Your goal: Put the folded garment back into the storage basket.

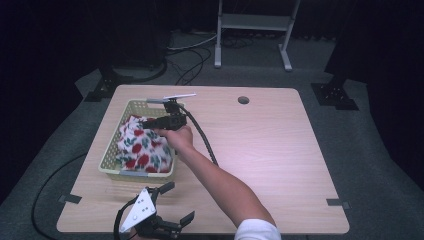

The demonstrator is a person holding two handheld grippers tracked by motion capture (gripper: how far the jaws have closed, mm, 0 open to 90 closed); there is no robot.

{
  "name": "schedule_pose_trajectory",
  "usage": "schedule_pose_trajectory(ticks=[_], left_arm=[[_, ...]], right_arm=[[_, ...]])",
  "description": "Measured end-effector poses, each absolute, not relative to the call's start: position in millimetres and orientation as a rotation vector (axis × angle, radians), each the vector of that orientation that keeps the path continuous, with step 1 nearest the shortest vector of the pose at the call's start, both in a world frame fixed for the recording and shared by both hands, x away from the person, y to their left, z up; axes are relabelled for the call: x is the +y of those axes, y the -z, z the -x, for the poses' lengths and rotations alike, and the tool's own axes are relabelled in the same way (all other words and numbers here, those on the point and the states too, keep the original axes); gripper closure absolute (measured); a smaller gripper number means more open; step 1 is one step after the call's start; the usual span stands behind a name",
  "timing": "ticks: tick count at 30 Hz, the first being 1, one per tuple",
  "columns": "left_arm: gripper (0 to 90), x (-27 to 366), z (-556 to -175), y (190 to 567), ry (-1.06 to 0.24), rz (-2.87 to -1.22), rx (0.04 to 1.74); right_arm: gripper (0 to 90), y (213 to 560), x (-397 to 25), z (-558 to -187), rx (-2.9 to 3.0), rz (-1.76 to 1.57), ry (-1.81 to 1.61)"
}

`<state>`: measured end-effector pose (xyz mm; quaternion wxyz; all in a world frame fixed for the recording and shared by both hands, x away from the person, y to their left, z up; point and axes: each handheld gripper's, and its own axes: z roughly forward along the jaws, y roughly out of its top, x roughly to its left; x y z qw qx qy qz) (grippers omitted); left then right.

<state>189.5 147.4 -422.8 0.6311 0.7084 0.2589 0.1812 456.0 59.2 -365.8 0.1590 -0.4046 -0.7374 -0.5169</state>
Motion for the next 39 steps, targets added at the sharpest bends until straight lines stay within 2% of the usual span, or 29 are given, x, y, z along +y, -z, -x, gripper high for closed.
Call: schedule_pose_trajectory(ticks=[15,22,23,24,26,28,30,32,34,39], left_arm=[[0.0,146.5,-189.3,422.9,-0.416,-1.627,0.588],[0.0,143.8,-189.0,423.3,-0.414,-1.633,0.581],[0.0,143.6,-189.1,423.4,-0.414,-1.634,0.581],[0.0,143.5,-189.4,423.6,-0.413,-1.633,0.583],[0.0,143.1,-190.4,423.8,-0.413,-1.632,0.587],[0.0,142.9,-190.7,423.9,-0.413,-1.633,0.587],[0.0,141.9,-191.2,424.4,-0.412,-1.637,0.584],[0.0,141.4,-191.2,424.6,-0.41,-1.638,0.584],[0.0,140.5,-191.2,424.5,-0.411,-1.639,0.583],[0.0,139.2,-192.4,425.3,-0.4,-1.641,0.581]], right_arm=[[62.7,363.9,50.4,-452.9,-2.142,1.141,1.456],[51.0,358.3,42.2,-449.8,-2.144,1.139,1.483],[42.0,355.8,38.6,-449.0,-2.133,1.156,1.496],[42.0,355.8,38.6,-449.0,-2.133,1.156,1.496],[34.4,352.1,32.4,-447.9,-2.123,1.176,1.511],[32.8,351.3,30.9,-447.4,-2.12,1.177,1.515],[26.3,348.8,25.9,-445.8,-2.125,1.166,1.524],[24.5,347.4,23.4,-445.1,-2.126,1.158,1.52],[18.7,344.0,17.1,-444.5,-2.106,1.136,1.545],[13.0,337.9,2.0,-441.8,-2.064,1.09,1.597]])
